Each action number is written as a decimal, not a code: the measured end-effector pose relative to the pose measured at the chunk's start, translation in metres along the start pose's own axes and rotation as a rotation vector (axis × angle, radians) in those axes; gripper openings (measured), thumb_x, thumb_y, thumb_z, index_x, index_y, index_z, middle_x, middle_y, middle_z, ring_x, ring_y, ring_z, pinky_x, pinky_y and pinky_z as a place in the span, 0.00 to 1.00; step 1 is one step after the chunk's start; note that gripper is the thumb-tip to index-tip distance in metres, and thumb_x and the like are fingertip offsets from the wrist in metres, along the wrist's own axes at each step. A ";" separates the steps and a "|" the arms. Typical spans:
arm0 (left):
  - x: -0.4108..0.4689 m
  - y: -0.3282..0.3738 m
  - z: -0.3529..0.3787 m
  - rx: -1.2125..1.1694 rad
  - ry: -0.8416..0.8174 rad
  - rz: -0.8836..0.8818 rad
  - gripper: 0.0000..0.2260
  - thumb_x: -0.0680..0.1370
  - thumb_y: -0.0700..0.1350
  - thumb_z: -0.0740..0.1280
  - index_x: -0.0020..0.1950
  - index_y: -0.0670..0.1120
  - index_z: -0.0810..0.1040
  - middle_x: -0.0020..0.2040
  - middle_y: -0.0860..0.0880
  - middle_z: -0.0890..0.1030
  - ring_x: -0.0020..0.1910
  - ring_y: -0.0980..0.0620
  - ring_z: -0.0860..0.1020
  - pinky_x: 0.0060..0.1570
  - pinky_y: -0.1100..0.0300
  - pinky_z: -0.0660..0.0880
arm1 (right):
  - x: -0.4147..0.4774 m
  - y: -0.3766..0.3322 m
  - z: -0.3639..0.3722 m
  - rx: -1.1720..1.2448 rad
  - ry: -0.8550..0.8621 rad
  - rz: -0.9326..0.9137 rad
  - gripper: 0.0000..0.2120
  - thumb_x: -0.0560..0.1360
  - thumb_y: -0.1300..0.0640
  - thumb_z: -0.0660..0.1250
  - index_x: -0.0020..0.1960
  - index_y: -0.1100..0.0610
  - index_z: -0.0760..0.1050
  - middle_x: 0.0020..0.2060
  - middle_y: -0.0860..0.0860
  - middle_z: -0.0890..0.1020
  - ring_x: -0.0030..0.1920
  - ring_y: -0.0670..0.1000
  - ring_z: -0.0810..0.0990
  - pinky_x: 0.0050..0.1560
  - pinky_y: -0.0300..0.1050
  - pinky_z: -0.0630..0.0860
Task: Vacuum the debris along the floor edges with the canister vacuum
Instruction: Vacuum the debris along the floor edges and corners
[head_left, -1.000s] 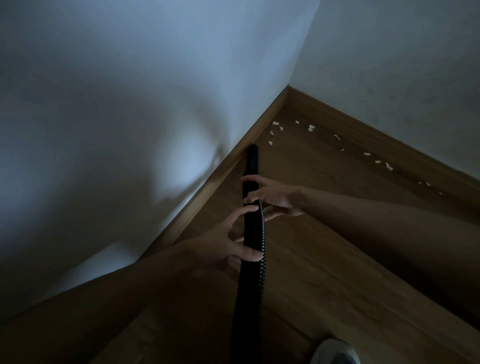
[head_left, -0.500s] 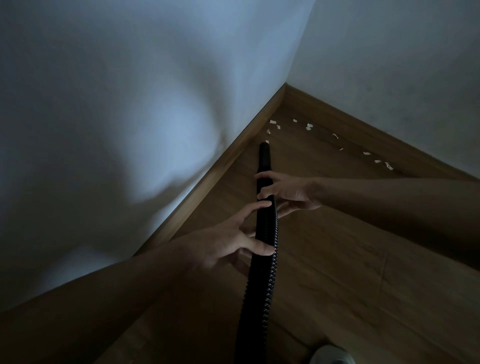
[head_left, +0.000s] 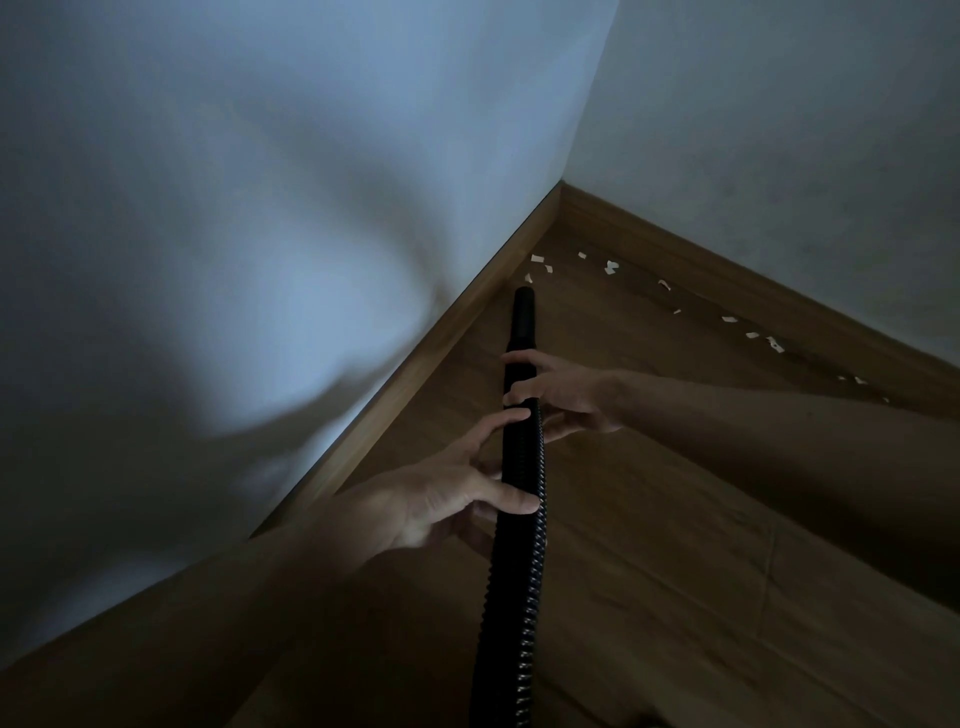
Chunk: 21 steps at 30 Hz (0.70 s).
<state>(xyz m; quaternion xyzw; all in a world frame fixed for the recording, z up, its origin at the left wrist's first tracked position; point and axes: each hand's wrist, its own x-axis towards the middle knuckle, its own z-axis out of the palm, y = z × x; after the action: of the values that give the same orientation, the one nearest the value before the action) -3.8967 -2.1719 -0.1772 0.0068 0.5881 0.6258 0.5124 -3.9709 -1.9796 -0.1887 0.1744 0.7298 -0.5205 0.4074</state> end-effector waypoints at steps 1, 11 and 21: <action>0.001 0.000 0.000 0.002 -0.001 -0.002 0.38 0.72 0.34 0.73 0.71 0.66 0.65 0.61 0.46 0.82 0.59 0.39 0.80 0.55 0.48 0.76 | 0.001 0.001 -0.002 0.006 -0.003 -0.001 0.31 0.76 0.61 0.70 0.73 0.41 0.65 0.57 0.52 0.76 0.52 0.54 0.80 0.44 0.47 0.82; 0.020 -0.001 -0.003 -0.042 0.038 0.034 0.38 0.68 0.37 0.77 0.66 0.70 0.69 0.60 0.47 0.83 0.57 0.39 0.82 0.60 0.41 0.74 | 0.011 -0.006 -0.018 0.051 -0.017 -0.020 0.33 0.76 0.62 0.71 0.75 0.42 0.64 0.67 0.57 0.74 0.50 0.55 0.83 0.41 0.48 0.83; 0.027 0.006 -0.006 -0.064 0.051 0.019 0.41 0.68 0.31 0.76 0.67 0.68 0.68 0.63 0.41 0.78 0.58 0.37 0.80 0.55 0.43 0.78 | 0.022 -0.003 -0.022 0.122 -0.022 -0.086 0.34 0.74 0.62 0.73 0.75 0.44 0.64 0.69 0.58 0.72 0.55 0.58 0.82 0.49 0.52 0.84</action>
<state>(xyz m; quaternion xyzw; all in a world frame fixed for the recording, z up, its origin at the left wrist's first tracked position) -3.9173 -2.1571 -0.1907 -0.0200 0.5806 0.6489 0.4914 -3.9961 -1.9645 -0.2011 0.1616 0.6990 -0.5831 0.3812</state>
